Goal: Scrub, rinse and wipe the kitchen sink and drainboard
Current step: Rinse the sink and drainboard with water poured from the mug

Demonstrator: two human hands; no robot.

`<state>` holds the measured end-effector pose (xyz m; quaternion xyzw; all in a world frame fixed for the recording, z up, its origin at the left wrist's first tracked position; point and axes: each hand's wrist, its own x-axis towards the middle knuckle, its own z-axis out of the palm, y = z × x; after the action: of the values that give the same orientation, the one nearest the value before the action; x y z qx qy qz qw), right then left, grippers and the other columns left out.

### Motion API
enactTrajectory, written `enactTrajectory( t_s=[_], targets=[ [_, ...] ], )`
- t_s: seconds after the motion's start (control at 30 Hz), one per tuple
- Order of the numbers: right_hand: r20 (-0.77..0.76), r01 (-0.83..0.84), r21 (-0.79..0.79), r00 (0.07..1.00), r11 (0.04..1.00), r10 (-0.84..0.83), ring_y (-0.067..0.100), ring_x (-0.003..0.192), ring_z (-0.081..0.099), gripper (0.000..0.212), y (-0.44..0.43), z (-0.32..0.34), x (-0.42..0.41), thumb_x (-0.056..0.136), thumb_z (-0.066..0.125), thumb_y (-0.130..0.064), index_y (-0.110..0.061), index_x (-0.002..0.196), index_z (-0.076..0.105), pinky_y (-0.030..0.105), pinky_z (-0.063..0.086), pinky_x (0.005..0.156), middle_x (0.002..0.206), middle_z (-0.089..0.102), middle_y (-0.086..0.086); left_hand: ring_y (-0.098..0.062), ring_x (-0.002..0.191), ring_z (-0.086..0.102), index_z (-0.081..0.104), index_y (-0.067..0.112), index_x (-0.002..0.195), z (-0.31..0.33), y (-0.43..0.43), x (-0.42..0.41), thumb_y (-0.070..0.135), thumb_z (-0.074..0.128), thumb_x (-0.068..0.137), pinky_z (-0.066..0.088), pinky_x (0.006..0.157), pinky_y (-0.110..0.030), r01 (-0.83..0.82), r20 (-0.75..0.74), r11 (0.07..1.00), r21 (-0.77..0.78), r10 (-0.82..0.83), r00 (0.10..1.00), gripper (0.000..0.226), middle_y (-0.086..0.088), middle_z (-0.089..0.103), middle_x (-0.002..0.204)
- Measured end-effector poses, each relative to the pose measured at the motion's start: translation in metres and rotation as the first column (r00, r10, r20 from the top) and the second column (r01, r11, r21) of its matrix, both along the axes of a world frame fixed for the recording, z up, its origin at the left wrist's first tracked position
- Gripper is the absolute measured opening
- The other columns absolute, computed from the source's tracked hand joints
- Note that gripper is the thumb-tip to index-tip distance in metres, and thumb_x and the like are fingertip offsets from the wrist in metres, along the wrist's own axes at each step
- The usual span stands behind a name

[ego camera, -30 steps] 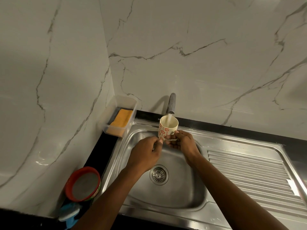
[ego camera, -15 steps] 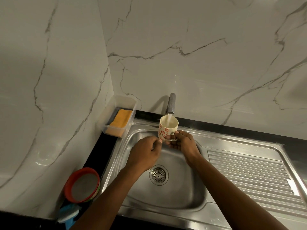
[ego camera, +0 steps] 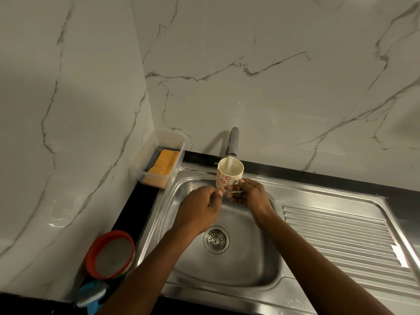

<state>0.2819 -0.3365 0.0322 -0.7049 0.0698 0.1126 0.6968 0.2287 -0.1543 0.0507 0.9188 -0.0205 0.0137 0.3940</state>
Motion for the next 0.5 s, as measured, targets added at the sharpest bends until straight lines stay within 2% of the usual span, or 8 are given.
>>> enactTrajectory(
  t_s=[0.2,0.5],
  targets=[
    [-0.009,0.004,0.004,1.000,1.000,-0.004,0.028,0.090,0.074,0.033,-0.0008,-0.0016,0.0021,0.112,0.041,-0.021,-0.002,0.127,0.063,0.034,0.061,0.081,0.107,0.077,0.016,-0.006,0.094,0.067,0.070,0.026,0.108,-0.0006,-0.0001,-0.0018,0.044,0.046,0.107,0.057,0.079,-0.029,-0.008,0.001,1.000,-0.012,0.008,1.000,0.030,0.013,0.072,0.105],
    [-0.009,0.002,0.034,1.000,0.999,-0.002,0.025,0.088,0.074,0.032,-0.0025,0.0001,0.0023,0.112,0.040,-0.020,-0.003,0.126,0.064,0.028,0.060,0.075,0.108,0.077,0.017,-0.006,0.095,0.068,0.070,0.028,0.108,-0.0021,-0.0020,-0.0006,0.045,0.046,0.107,0.057,0.080,-0.030,-0.011,-0.011,1.000,-0.004,0.011,1.000,0.029,0.013,0.073,0.108]
  ],
)
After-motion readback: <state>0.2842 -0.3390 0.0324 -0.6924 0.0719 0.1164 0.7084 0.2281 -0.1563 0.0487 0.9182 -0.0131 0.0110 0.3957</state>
